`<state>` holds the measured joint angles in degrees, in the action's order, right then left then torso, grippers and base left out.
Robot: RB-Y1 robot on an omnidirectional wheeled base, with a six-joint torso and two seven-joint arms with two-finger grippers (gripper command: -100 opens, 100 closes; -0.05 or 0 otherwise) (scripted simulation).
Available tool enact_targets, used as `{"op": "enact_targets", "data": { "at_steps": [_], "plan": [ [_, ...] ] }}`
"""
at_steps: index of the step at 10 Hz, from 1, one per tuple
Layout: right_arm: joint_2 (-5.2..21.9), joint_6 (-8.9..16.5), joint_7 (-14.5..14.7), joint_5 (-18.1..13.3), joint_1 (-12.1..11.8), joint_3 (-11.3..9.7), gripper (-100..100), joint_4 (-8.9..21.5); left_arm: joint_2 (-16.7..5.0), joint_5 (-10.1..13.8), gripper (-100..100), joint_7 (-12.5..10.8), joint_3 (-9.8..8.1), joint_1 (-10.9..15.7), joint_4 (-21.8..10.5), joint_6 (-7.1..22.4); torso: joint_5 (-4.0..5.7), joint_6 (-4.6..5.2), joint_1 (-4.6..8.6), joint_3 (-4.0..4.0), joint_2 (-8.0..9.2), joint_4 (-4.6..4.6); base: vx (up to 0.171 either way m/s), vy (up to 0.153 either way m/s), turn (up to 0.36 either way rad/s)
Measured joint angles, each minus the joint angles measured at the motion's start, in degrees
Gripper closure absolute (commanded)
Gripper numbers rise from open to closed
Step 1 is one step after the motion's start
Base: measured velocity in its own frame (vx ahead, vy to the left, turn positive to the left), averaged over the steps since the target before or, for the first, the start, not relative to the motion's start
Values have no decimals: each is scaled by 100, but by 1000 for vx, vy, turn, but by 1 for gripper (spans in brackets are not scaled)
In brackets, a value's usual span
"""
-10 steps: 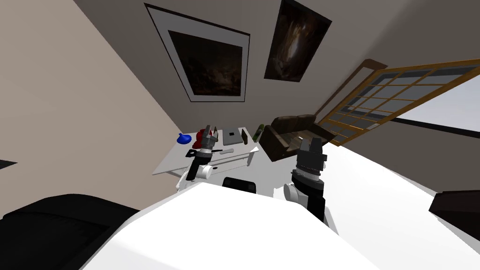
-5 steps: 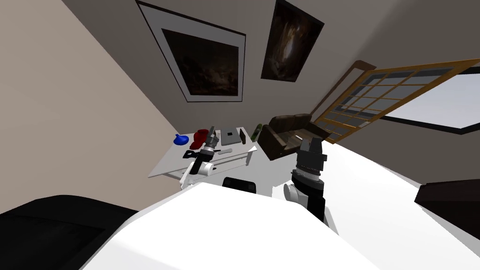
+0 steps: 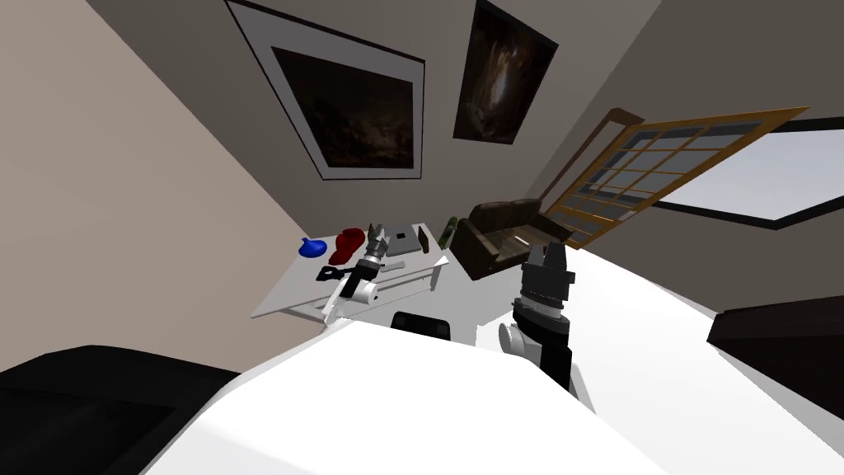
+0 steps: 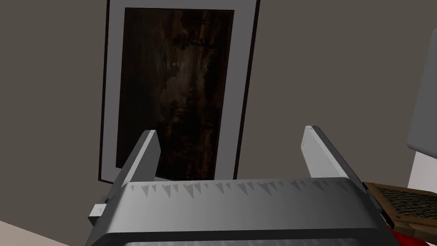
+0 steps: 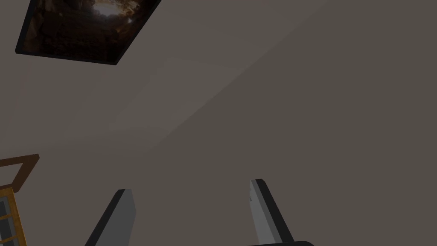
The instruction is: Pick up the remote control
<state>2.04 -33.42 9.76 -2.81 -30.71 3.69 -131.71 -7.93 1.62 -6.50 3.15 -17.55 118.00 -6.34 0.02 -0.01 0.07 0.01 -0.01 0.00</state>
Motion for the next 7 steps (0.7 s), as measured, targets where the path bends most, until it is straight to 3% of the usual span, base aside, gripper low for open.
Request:
{"op": "enact_targets", "data": {
  "at_steps": [7],
  "plan": [
    [0,0,0,0,0,0,0,0,-76,63,-100,-153,-50,511,-459,1021,0,-1,-3,0,0,0,2,-18,-55]
  ]
}}
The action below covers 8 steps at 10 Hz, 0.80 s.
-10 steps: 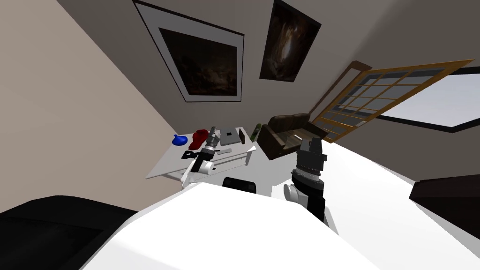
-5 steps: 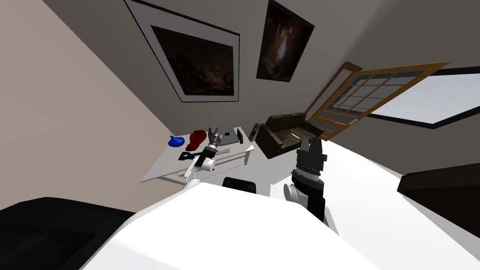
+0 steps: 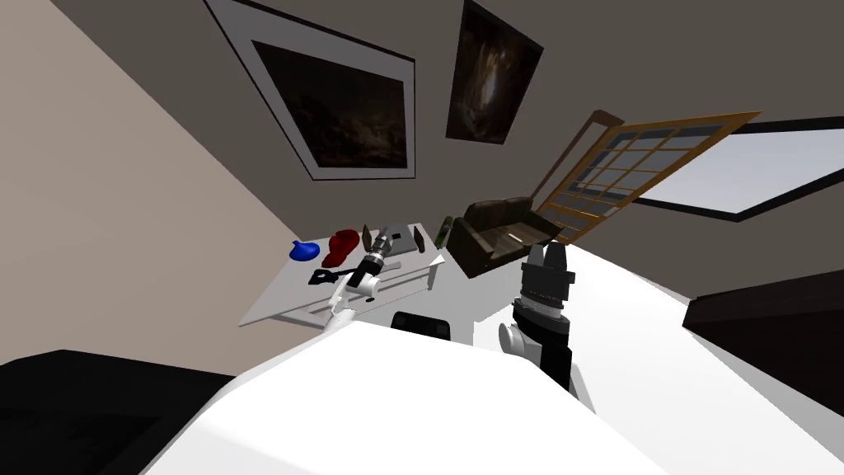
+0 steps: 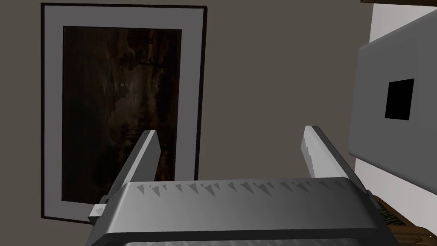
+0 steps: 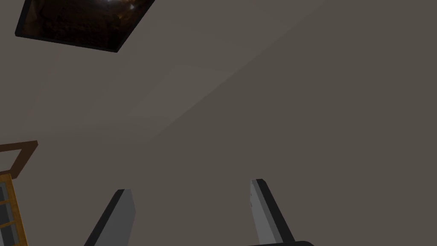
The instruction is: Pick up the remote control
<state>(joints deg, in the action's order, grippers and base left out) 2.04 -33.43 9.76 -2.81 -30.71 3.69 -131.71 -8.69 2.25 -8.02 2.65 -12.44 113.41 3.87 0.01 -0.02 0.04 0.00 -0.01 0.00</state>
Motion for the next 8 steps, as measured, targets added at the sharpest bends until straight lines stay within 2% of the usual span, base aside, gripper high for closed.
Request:
{"op": "enact_targets", "data": {
  "at_steps": [1,4,8],
  "plan": [
    [0,0,0,0,1,0,0,0,-26,23,-100,-28,-24,134,-101,173,0,3,2,1,-1,0,2,-15,-53],
    [0,0,0,0,0,0,0,0,-56,62,-100,-98,-31,283,-332,565,1,0,3,1,-1,0,7,-21,-72],
    [0,0,0,0,0,0,0,0,-183,191,-100,-229,-96,632,-721,1218,0,-1,2,1,-2,1,5,-16,-43]
  ]
}}
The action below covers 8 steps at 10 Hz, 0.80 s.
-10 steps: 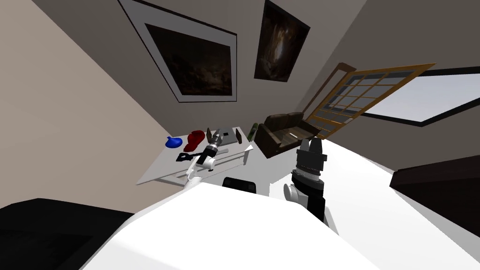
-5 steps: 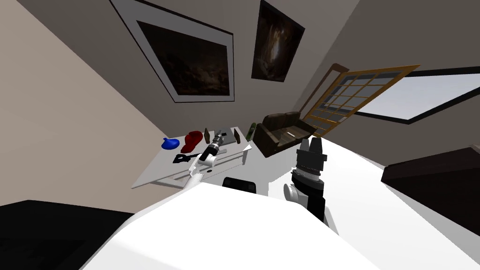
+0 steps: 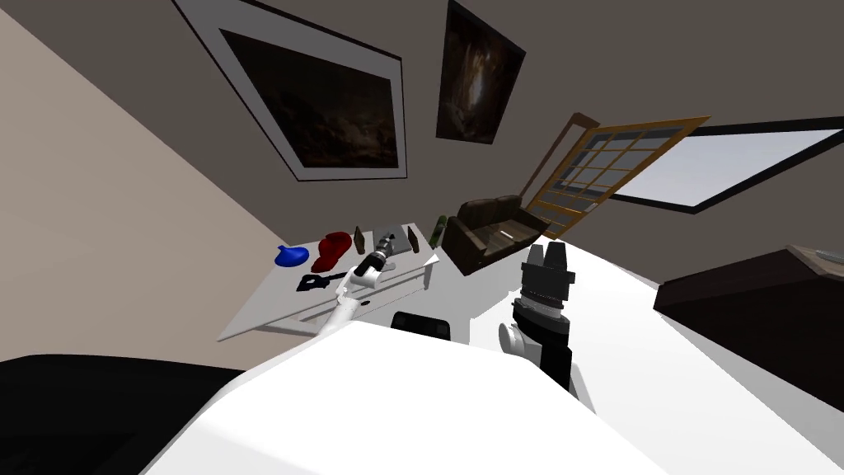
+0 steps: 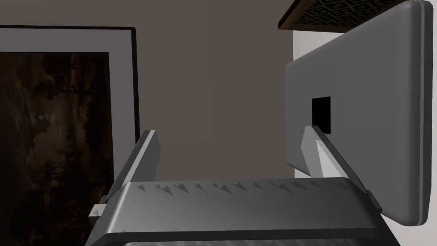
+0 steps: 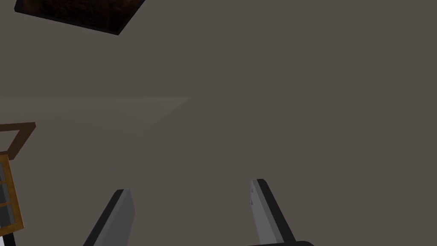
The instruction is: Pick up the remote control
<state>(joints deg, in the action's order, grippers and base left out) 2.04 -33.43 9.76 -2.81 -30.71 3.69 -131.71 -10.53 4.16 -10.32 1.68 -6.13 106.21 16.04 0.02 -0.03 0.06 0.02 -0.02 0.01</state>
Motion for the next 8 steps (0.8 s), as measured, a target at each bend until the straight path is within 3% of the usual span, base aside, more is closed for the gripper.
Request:
{"op": "enact_targets", "data": {
  "at_steps": [3,8],
  "plan": [
    [0,0,0,0,0,0,0,0,19,15,-100,-32,-10,133,-173,405,0,0,-1,0,0,0,9,-15,-73],
    [0,0,0,0,0,0,0,0,-145,227,-100,-191,-101,516,-841,1129,0,1,-1,1,-2,0,12,-15,-56]
  ]
}}
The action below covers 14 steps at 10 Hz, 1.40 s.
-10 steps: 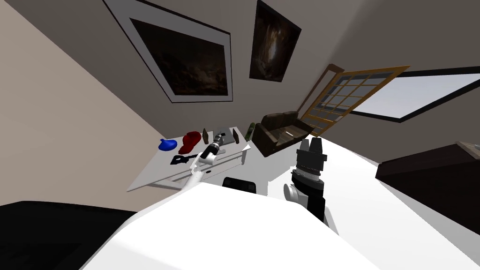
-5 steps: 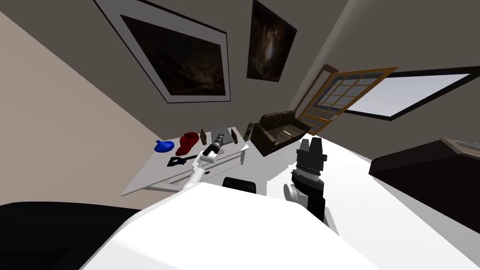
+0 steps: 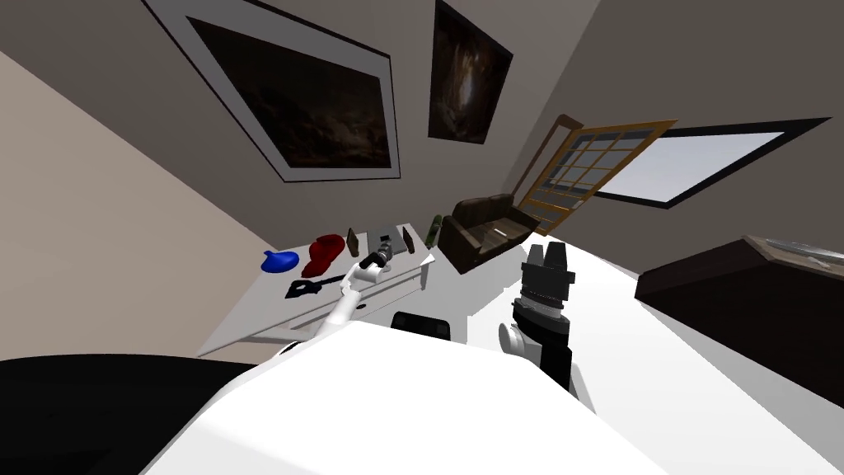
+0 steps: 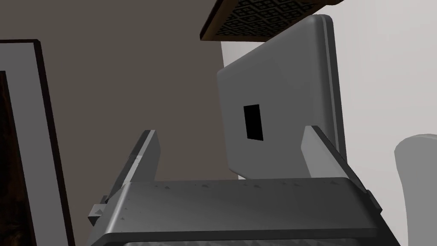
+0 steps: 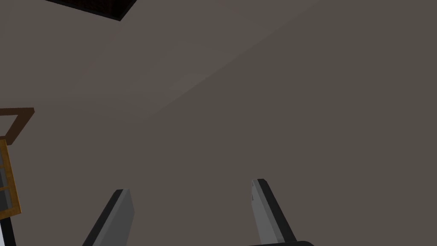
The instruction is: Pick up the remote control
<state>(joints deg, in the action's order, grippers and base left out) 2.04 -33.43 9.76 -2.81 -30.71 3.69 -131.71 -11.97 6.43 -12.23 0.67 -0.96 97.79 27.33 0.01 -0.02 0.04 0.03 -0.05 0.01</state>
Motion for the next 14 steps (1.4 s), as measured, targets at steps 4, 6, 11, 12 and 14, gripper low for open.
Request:
{"op": "enact_targets", "data": {
  "at_steps": [4,6,11,12,14],
  "plan": [
    [0,0,0,0,0,0,0,0,-158,205,-100,-127,-82,236,-461,650,0,-1,-2,0,0,0,15,-10,-61],
    [0,0,0,0,0,0,0,0,-255,331,-100,-189,-128,320,-702,938,0,-2,-3,0,-1,0,16,-9,-44],
    [0,0,0,0,-1,0,0,0,-480,629,-100,-346,-245,552,-1309,1676,-1,-2,-4,1,-1,0,20,-5,-55],
    [0,0,0,0,0,0,0,0,-587,769,-100,-364,-287,622,-1488,1814,-1,-2,-6,1,-2,0,19,-1,-35],
    [0,0,0,0,0,0,0,0,-652,869,-100,-424,-326,694,-1843,2003,-1,-2,-6,1,-1,0,21,1,-46]
  ]
}}
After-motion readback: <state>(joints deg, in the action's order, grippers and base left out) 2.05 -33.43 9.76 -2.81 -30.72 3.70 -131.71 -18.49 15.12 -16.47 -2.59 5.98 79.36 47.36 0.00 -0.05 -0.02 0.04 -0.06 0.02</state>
